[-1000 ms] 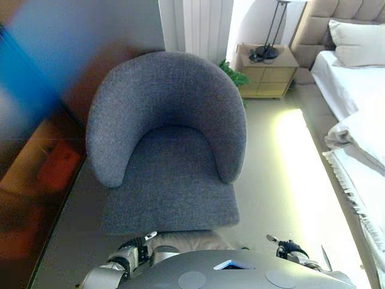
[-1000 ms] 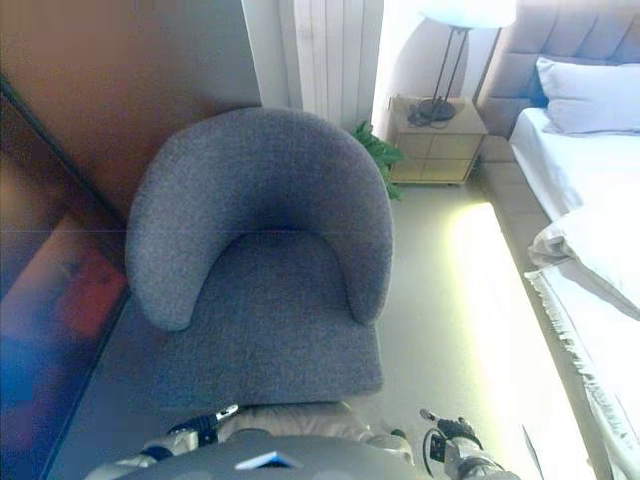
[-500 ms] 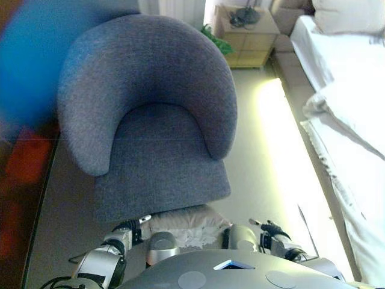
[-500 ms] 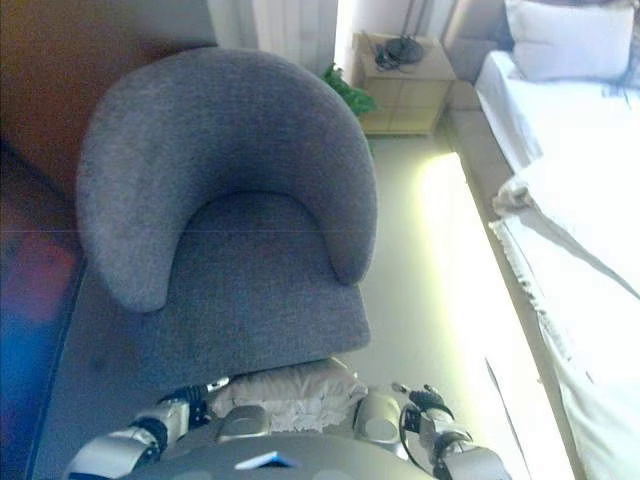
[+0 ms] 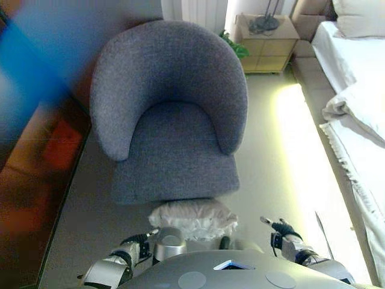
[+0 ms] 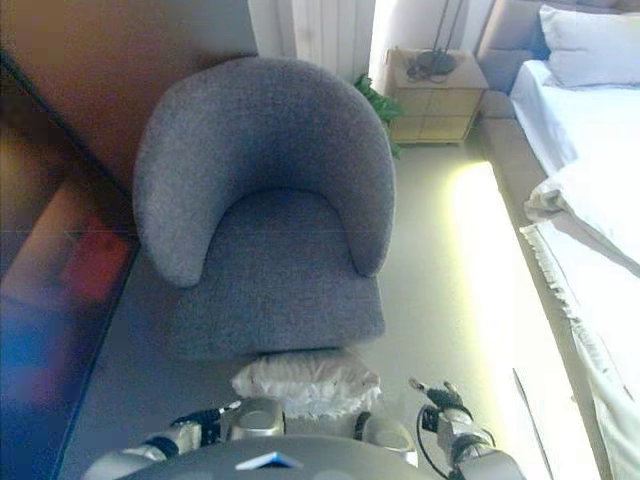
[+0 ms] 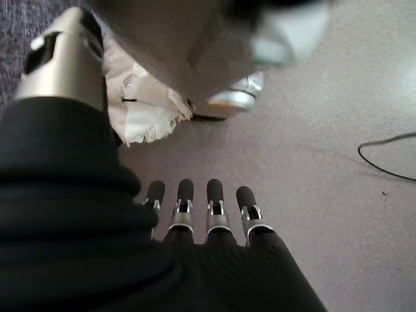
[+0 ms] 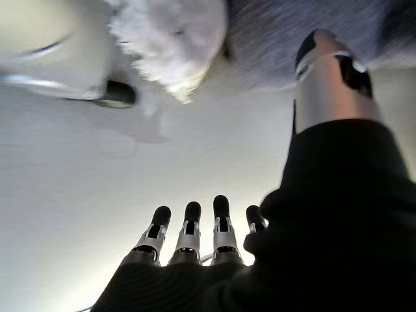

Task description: Pick up the cushion and take it to the sofa

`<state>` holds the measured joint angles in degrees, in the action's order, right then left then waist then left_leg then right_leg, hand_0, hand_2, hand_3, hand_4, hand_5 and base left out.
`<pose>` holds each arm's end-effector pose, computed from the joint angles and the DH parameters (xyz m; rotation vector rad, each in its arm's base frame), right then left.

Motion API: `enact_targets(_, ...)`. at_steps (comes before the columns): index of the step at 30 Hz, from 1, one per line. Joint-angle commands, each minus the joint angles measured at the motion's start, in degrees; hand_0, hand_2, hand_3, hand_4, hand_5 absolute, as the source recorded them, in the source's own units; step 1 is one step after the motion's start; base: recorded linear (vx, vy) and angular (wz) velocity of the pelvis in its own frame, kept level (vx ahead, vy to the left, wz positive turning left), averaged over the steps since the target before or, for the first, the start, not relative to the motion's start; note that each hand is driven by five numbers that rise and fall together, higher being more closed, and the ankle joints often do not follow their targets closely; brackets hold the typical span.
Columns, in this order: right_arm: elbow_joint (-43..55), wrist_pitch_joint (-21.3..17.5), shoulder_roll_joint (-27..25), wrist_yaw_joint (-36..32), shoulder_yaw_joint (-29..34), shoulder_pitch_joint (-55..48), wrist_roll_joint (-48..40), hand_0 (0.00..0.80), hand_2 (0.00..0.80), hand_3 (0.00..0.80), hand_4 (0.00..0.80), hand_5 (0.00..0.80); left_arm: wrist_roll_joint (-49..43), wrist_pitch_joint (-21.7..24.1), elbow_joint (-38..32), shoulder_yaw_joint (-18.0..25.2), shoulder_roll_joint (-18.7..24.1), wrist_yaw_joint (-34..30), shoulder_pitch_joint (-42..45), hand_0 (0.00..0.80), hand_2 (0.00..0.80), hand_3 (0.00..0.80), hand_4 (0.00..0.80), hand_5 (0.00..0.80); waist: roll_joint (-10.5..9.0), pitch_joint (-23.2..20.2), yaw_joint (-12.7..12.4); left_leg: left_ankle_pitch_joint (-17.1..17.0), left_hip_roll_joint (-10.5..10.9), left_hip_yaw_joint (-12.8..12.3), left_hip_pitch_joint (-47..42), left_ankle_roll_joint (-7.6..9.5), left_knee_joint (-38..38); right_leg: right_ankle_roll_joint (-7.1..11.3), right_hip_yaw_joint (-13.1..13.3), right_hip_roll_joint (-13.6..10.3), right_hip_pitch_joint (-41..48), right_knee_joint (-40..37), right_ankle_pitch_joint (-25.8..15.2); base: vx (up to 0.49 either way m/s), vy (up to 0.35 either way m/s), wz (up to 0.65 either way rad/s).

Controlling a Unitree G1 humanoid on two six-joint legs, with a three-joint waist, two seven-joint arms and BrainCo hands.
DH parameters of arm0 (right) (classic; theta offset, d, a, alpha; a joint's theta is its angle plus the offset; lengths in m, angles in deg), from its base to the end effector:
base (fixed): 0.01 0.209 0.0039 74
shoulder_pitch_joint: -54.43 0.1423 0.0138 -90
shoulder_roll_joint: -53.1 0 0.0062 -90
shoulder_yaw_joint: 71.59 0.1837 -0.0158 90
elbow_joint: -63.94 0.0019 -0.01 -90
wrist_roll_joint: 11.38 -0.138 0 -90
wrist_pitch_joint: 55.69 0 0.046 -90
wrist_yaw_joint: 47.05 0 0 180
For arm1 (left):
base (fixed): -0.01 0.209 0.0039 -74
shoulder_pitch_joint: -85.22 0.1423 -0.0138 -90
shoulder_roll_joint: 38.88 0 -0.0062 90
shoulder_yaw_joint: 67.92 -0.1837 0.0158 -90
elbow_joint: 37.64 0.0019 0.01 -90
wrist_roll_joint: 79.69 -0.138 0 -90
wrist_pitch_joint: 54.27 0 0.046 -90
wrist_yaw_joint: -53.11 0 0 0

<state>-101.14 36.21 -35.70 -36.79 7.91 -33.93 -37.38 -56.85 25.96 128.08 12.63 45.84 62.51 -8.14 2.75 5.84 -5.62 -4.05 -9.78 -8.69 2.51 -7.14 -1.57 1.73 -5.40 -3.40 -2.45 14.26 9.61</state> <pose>0.0663 -0.2312 -0.1163 -0.0649 1.2906 -0.4541 0.0696 0.2055 -0.1216 0.0290 1.4243 0.3622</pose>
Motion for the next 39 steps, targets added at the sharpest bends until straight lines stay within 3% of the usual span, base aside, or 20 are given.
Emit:
enact_targets(1,-0.6,0.5,-0.3,-0.1,2.2,1.8,2.1,0.0,0.0,0.0,0.0,0.0,5.1,1.3,1.1,1.6,0.9,2.8,-2.1,0.0,0.0,0.0,0.0,0.0,-3.43,1.0,0.6,-2.4,4.9,1.1,10.2,3.24,-3.1,0.11,-2.1,-1.3,15.5,-15.6,-3.0,-0.198,0.043,-0.06)
enact_targets(4,-2.1,-0.5,-0.8,0.7,3.0,1.4,1.3,0.0,0.0,0.0,0.0,0.0,4.7,0.7,1.1,1.3,0.7,3.0,-2.3,0.0,0.0,0.0,0.0,0.0,-3.47,1.1,0.7,1.2,6.3,0.6,9.9,3.88,-9.3,-0.06,-4.1,-2.3,15.0,-16.0,-3.9,-0.182,0.034,0.1)
enact_targets(10,-1.1,-0.2,-1.0,1.5,3.2,2.2,0.1,0.0,0.0,0.0,0.0,0.0,0.1,0.0,1.6,1.0,0.1,0.6,-1.7,0.0,0.0,0.0,0.0,0.0,-5.16,1.8,1.1,5.5,8.5,4.0,6.9,4.64,-21.1,-0.39,-5.8,-4.5,10.9,-16.6,-7.5,-0.113,0.09,0.43)
enact_targets(13,-0.7,0.2,-0.9,1.9,3.1,2.3,0.4,0.0,0.0,0.0,0.0,0.0,-0.9,0.6,2.1,1.1,-0.2,0.6,-0.9,0.0,0.0,0.0,0.0,0.0,-4.86,1.4,1.7,4.5,7.8,6.1,3.3,3.86,-20.4,-0.46,-6.1,-4.9,8.6,-16.0,-8.4,-0.038,0.194,0.18)
enact_targets(16,-0.3,0.1,-0.6,2.7,2.9,2.0,0.4,0.0,0.0,0.0,0.0,0.0,-3.2,1.3,2.0,1.3,-0.4,-0.3,-0.2,0.0,0.0,0.0,0.0,0.0,-3.74,0.9,2.4,4.0,6.1,7.5,-1.5,2.32,-14.5,0.37,-6.5,-5.5,7.0,-15.8,-9.4,-0.062,0.329,0.57)
enact_targets(18,-0.4,-0.3,-0.4,3.6,3.1,1.8,-0.1,0.0,0.0,0.0,0.0,0.0,-5.0,1.1,1.9,0.7,-0.7,-0.2,-0.3,0.0,0.0,0.0,0.0,0.0,-2.86,0.5,3.0,4.8,5.0,6.9,-4.5,1.77,-8.1,1.54,-6.7,-6.1,6.2,-16.2,-10.4,-0.084,0.36,0.41)
enact_targets(19,-0.7,-0.7,-0.3,4.1,3.1,1.8,-0.6,0.0,0.0,0.0,0.0,0.0,-5.1,0.7,1.7,0.4,-0.6,-0.3,-0.4,0.0,0.0,0.0,0.0,0.0,-2.67,0.4,3.4,6.1,4.7,5.4,-5.8,1.87,-5.3,2.25,-6.9,-6.6,5.8,-16.2,-10.8,-0.07,0.364,0.13)
enact_targets(21,-1.0,-1.3,0.2,4.9,3.7,1.8,-1.9,0.0,0.0,0.0,0.0,0.0,-5.4,0.8,2.2,-0.1,-0.2,-0.5,-0.8,0.0,0.0,0.0,0.0,0.0,-2.52,0.5,4.0,7.6,5.3,5.8,-7.5,2.59,-1.0,4.67,-6.5,-7.9,4.1,-15.4,-12.4,-0.049,0.307,0.09)
enact_targets(24,-0.6,-1.7,1.2,3.7,4.8,1.6,-2.8,0.0,0.0,0.0,0.0,0.0,-5.4,0.7,1.8,0.4,1.6,-1.1,-1.6,0.0,0.0,0.0,0.0,0.0,-3.63,1.8,5.2,9.8,6.0,5.1,-9.6,3.94,-0.2,8.54,-5.2,-11.3,-0.4,-13.9,-16.6,-0.066,0.23,0.0)
enact_targets(28,0.7,-1.2,2.9,2.4,4.4,0.4,-0.8,0.0,0.0,0.0,0.0,0.0,-4.2,0.5,1.2,0.3,3.0,0.9,-2.7,0.0,0.0,0.0,0.0,0.0,-5.45,2.5,4.8,11.5,7.5,5.4,-9.1,5.38,-0.5,10.5,-5.3,-14.6,-2.0,-15.9,-21.9,-0.095,0.112,-0.05)
enact_targets(30,0.9,-1.8,3.3,1.6,3.6,0.2,-0.9,0.0,0.0,0.0,0.0,0.0,-3.9,0.7,1.0,0.7,3.7,1.5,-2.8,0.0,0.0,0.0,0.0,0.0,-5.92,2.7,4.6,11.8,7.5,5.3,-8.6,6.1,-0.9,10.0,-5.2,-13.9,-3.3,-14.1,-21.2,-0.112,-0.004,-0.16)
enact_targets(35,1.6,-2.1,3.1,-0.4,2.7,0.5,1.0,0.0,0.0,0.0,0.0,0.0,-2.1,1.6,0.7,1.1,4.2,2.9,-2.9,0.0,0.0,0.0,0.0,0.0,-5.83,2.9,4.2,11.2,6.4,3.4,-6.2,8.31,-2.7,7.44,-5.5,-9.9,-3.8,-5.6,-14.3,-0.104,-0.074,-0.21)
enact_targets(37,2.0,-1.9,3.0,-0.5,2.3,0.8,1.7,0.0,0.0,0.0,0.0,0.0,-1.5,1.6,0.4,1.1,4.1,3.7,-3.3,0.0,0.0,0.0,0.0,0.0,-6.3,2.8,3.7,10.8,6.3,3.2,-4.6,7.98,-3.6,7.48,-5.9,-10.4,-3.0,-7.8,-14.6,-0.068,-0.195,-0.12)
enact_targets(39,2.9,-1.9,2.4,-1.0,1.6,1.4,1.9,0.0,0.0,0.0,0.0,0.0,-1.2,1.3,-0.4,1.0,4.1,4.4,-4.4,0.0,0.0,0.0,0.0,0.0,-6.06,3.4,3.3,9.5,5.1,3.6,-3.4,6.26,-3.5,7.7,-6.1,-10.2,-2.3,-10.2,-14.5,-0.115,-0.287,-0.2)
